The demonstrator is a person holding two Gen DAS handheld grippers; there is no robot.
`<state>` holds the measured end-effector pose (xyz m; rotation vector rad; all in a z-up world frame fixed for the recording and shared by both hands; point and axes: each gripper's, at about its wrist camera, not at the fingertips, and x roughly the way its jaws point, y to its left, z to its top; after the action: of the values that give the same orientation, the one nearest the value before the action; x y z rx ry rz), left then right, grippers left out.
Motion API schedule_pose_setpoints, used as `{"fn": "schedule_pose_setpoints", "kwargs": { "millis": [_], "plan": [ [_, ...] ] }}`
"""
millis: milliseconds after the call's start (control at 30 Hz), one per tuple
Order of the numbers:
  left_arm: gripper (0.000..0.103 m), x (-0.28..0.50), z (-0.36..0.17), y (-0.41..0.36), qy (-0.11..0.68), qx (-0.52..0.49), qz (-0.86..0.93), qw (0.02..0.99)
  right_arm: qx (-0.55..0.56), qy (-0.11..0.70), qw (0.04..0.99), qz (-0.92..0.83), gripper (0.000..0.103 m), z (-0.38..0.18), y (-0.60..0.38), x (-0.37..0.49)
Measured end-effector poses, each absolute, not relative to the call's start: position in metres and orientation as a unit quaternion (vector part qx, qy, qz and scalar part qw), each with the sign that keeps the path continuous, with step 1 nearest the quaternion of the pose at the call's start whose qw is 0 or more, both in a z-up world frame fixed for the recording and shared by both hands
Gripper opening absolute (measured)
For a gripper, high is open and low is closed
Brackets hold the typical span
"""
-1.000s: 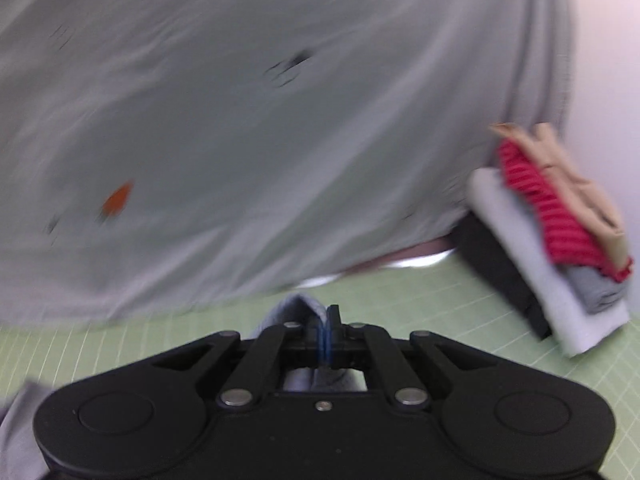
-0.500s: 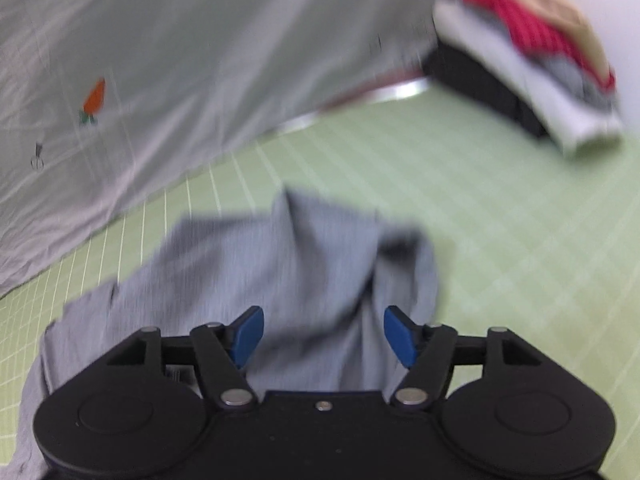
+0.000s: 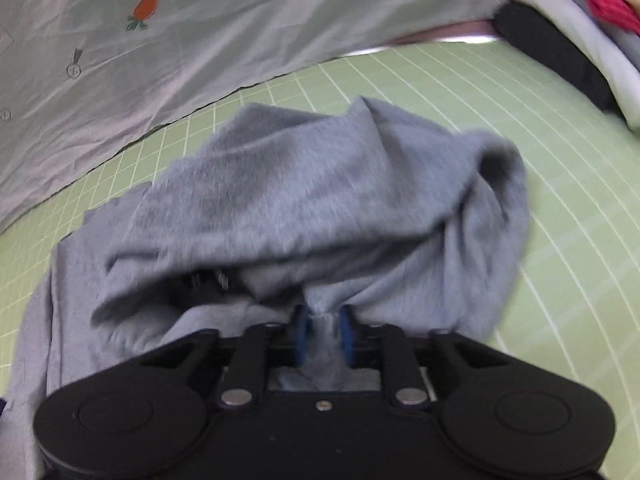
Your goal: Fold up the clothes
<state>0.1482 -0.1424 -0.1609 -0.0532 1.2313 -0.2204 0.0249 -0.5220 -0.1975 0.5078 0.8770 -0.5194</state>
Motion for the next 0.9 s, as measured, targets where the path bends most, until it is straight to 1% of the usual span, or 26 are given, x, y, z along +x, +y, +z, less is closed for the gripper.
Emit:
{"fn": "schedule_pose_setpoints", "kwargs": {
  "millis": [133, 233, 333, 367, 400, 467, 567, 633, 733, 833, 900],
  "plan": [
    [0.06, 0.135, -0.165, -0.147, 0.601, -0.057, -0.106, 0.79, 0.213, 0.415, 0.857, -0.219, 0.009, -0.201, -0.546, 0.074],
    [0.059, 0.115, -0.167, -0.164, 0.612, -0.074, -0.133, 0.776, 0.187, 0.409, 0.869, -0.205, 0.009, -0.203, -0.568, 0.119],
    [0.058, 0.099, -0.169, -0.185, 0.624, -0.083, -0.163, 0.76, 0.194, 0.412, 0.866, -0.207, 0.011, -0.202, -0.59, 0.154],
    [0.058, 0.097, -0.17, -0.19, 0.625, -0.083, -0.17, 0.758, 0.198, 0.414, 0.863, -0.21, 0.013, -0.199, -0.594, 0.159],
    [0.058, 0.095, -0.169, -0.193, 0.623, -0.081, -0.171, 0.759, 0.199, 0.407, 0.864, -0.218, 0.019, -0.193, -0.594, 0.154],
    [0.059, 0.095, -0.167, -0.193, 0.617, -0.076, -0.163, 0.766, 0.198, 0.388, 0.869, -0.236, 0.04, -0.179, -0.591, 0.139],
    [0.06, 0.099, -0.164, -0.186, 0.608, -0.087, -0.148, 0.775, 0.199, 0.357, 0.877, -0.251, 0.049, -0.16, -0.574, 0.094],
    [0.06, 0.101, -0.163, -0.182, 0.607, -0.098, -0.141, 0.776, 0.222, 0.354, 0.871, -0.259, 0.053, -0.157, -0.559, 0.061],
    [0.06, 0.1, -0.159, -0.182, 0.603, -0.095, -0.142, 0.779, 0.282, 0.37, 0.851, -0.244, 0.053, -0.168, -0.54, 0.023],
    [0.061, 0.096, -0.15, -0.183, 0.593, -0.082, -0.154, 0.786, 0.325, 0.39, 0.834, -0.215, 0.053, -0.185, -0.519, 0.007],
    [0.061, 0.093, -0.145, -0.181, 0.586, -0.077, -0.159, 0.79, 0.353, 0.388, 0.829, -0.192, 0.053, -0.192, -0.507, 0.006]
  ]
}}
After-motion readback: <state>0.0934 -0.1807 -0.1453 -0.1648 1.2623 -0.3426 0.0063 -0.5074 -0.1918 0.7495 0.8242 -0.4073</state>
